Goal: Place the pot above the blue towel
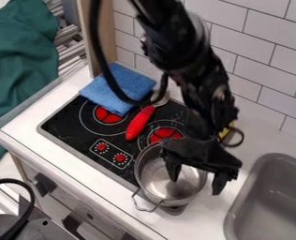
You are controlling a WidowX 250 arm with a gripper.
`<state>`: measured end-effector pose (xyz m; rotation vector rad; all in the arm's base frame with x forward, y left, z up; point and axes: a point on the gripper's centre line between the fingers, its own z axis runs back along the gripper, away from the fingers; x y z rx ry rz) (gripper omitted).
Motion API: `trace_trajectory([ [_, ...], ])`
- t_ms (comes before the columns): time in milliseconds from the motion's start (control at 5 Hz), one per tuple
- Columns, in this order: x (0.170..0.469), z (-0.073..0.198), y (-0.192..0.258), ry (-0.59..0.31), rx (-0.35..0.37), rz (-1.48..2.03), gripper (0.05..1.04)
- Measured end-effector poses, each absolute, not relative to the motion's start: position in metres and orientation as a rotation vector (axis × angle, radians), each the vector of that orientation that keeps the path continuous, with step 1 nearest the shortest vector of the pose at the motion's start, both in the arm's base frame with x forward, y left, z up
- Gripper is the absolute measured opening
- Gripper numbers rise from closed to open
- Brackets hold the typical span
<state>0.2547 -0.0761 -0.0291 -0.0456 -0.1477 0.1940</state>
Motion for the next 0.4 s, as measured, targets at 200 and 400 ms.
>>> trace_trajectory([
  [200,0.2558,-0.0424,-0.0746,-0.195,-0.014,0.198,0.948],
  [400,0.2587,-0.0434,-0.0754,-0.264,-0.001,0.157,0.677],
])
